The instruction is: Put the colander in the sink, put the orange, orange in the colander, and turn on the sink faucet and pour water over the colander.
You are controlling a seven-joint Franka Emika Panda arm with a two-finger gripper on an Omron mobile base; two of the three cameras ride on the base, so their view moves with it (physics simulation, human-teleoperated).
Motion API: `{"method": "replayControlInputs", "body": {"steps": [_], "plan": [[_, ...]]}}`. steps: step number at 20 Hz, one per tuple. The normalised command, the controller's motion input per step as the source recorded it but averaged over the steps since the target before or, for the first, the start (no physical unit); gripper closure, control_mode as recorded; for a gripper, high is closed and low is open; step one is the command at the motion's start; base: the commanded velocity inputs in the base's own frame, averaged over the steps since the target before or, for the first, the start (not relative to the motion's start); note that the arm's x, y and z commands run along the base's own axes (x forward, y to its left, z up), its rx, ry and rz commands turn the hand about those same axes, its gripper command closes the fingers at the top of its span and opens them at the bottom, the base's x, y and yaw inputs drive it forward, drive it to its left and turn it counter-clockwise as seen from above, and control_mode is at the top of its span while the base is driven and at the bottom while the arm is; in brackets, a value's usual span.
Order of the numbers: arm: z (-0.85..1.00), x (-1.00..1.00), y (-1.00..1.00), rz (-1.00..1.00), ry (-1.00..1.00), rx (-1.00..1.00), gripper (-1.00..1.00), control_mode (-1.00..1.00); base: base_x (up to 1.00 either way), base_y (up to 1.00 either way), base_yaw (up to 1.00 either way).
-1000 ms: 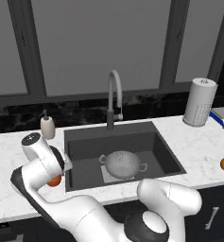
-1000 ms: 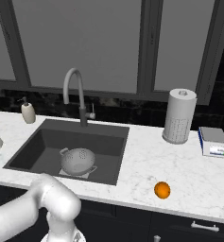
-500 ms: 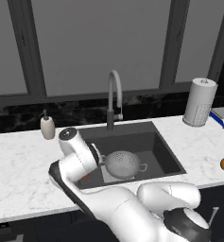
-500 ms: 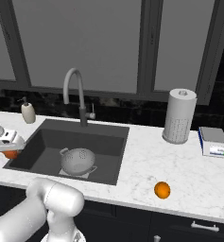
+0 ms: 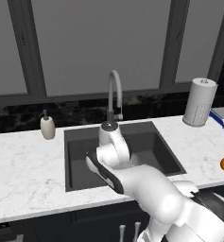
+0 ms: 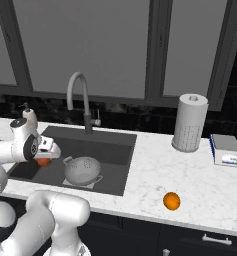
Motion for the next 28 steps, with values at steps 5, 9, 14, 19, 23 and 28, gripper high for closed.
{"method": "replayControlInputs", "body": {"steps": [5,9,14,19,23,28], "plan": [[-0.07,0.7,-0.89,0.0,0.0,0.0,1.0,-1.0,0.0,0.0,0.0],[-0.29,0.66,-0.6,0.0,0.0,0.0,1.0,-1.0,0.0,0.0,0.0],[-0.27,0.42,-0.19,-0.05,0.02,0.0,1.0,-1.0,0.0,0.0,0.0],[-0.34,0.44,0.0,-0.03,0.06,0.0,1.0,-1.0,0.0,0.0,0.0],[-0.34,0.31,0.0,0.0,0.0,0.0,1.0,-1.0,0.0,0.0,0.0],[-0.32,0.29,0.0,0.0,0.0,0.0,1.0,-1.0,0.0,0.0,0.0]]}}
